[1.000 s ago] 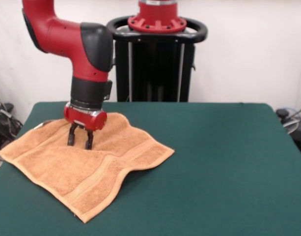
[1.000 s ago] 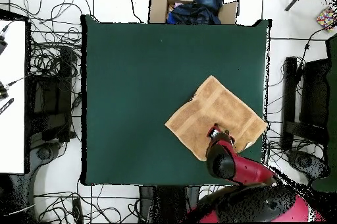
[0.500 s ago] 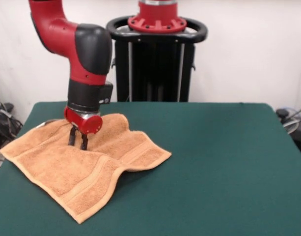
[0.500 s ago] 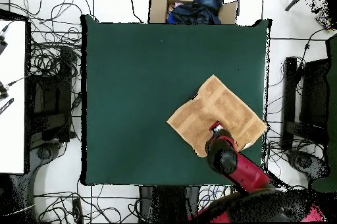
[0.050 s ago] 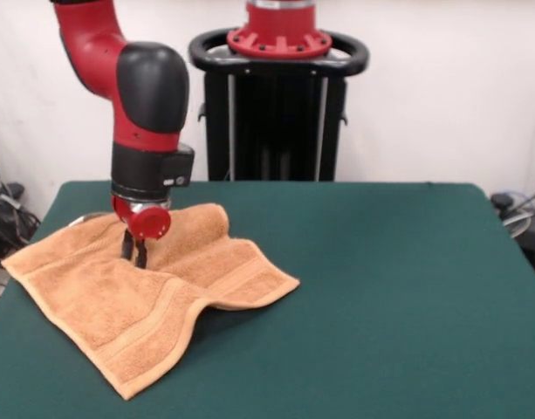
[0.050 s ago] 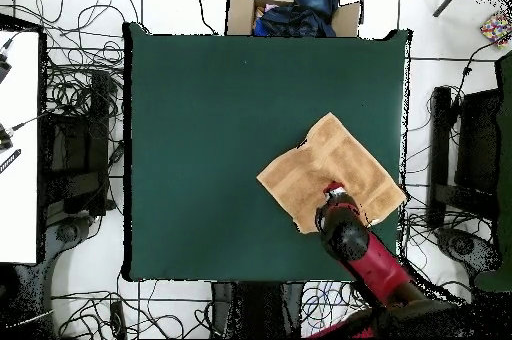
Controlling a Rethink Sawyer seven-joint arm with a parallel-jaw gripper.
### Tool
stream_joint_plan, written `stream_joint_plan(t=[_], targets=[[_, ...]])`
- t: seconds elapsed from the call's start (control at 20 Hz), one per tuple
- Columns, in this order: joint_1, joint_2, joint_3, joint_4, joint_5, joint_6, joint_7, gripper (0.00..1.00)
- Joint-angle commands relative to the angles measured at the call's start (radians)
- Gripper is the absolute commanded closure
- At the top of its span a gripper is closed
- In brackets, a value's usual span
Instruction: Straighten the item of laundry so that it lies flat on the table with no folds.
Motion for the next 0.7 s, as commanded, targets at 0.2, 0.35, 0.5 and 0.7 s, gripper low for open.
stream_joint_plan(t=[0.2, 0.35, 0.5, 0.7], targets=[[0.074, 0.554, 0.377, -0.073, 0.055, 0.192, 0.238, 0.00], [0.442, 0.373, 0.099, -0.118, 0.085, 0.003, 0.125, 0.00], [0.556, 0.364, -0.021, -0.176, 0.041, -0.034, 0.007, 0.00], [0.565, 0.363, -0.044, -0.210, -0.061, -0.024, -0.013, 0.00]])
